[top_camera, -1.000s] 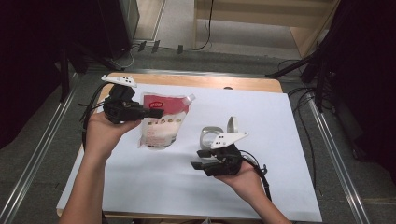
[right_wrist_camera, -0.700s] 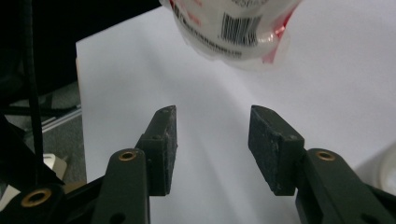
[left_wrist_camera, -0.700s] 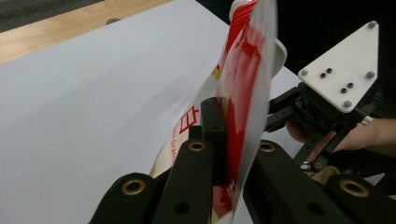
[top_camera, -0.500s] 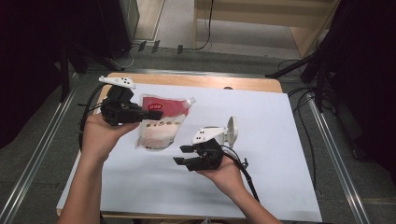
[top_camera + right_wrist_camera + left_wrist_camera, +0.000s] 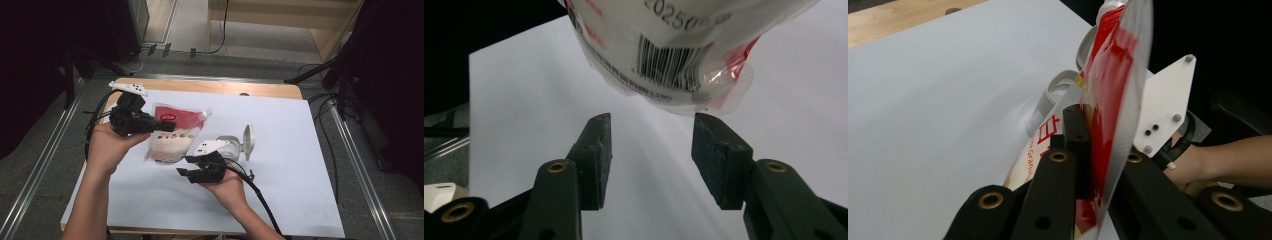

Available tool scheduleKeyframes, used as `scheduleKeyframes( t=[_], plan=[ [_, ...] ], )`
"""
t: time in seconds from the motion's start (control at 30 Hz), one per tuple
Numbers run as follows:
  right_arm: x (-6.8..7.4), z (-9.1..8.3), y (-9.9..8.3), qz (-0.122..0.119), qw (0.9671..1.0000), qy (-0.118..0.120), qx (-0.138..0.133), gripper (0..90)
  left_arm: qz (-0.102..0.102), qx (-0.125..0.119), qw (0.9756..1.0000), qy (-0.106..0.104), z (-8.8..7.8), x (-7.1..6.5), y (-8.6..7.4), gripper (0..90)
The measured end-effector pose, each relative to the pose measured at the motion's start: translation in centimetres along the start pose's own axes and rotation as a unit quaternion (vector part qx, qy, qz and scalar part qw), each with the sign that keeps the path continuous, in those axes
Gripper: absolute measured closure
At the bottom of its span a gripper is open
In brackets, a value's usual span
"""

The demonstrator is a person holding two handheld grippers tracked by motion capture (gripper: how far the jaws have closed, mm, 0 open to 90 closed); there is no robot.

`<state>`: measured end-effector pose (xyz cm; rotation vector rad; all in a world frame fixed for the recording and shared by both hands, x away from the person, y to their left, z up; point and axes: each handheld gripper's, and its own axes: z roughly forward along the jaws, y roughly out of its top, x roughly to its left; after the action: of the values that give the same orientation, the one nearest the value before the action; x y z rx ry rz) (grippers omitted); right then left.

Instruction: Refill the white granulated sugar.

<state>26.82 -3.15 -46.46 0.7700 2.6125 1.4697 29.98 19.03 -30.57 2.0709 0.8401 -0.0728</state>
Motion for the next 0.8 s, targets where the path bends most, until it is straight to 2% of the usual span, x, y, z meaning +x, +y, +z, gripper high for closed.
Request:
scheduleKeyframes(
  t=[0.1,0.23,0.37,0.4,0.43,0.5,0.57,0.63,0.7,0.8],
  plan=[
    [0.0,0.7,-0.3,0.0,1.0,-0.009,0.002,51.8,0.0,0.003,1.0,0.0,-0.1,-0.1,0.0,90.0],
    [-0.2,1.4,-0.9,0.012,0.9998,-0.012,-0.005,52.1,-0.003,0.004,1.0,-0.007,-0.2,-0.4,0.1,90.0],
    [-0.4,2.1,-1.6,0.017,0.9997,-0.016,-0.011,52.3,-0.008,0.007,0.9997,-0.02,-0.3,-0.7,0.2,90.0],
    [-0.3,2.2,-1.7,0.018,0.9995,-0.024,-0.009,52.3,-0.013,0.009,0.9995,-0.029,-0.3,-0.8,0.2,90.0],
    [-0.3,2.3,-1.9,0.008,0.9993,-0.036,-0.011,52.7,-0.019,0.009,0.9992,-0.033,-0.3,-0.8,0.2,90.0],
    [-0.3,2.3,-2.2,0.013,0.9986,-0.044,-0.028,53.5,-0.027,0.012,0.9986,-0.043,-0.2,-0.8,0.2,90.0],
    [-0.3,2.2,-2.3,0.008,0.9974,-0.05,-0.05,54.1,-0.034,0.02,0.9978,-0.053,-0.1,-0.9,0.2,90.0],
    [0.0,2.2,-2.4,-0.015,0.9963,-0.063,-0.057,54.9,-0.038,0.019,0.9971,-0.063,0.1,-0.8,0.2,90.0],
    [0.3,2.2,-2.4,-0.036,0.9954,-0.059,-0.066,56.5,-0.046,0.023,0.9962,-0.07,0.4,-0.6,0.1,90.0],
    [0.7,2.0,-2.4,-0.037,0.9955,-0.043,-0.076,58.3,-0.052,0.02,0.9959,-0.071,0.7,-0.4,0.1,90.0]
  ],
)
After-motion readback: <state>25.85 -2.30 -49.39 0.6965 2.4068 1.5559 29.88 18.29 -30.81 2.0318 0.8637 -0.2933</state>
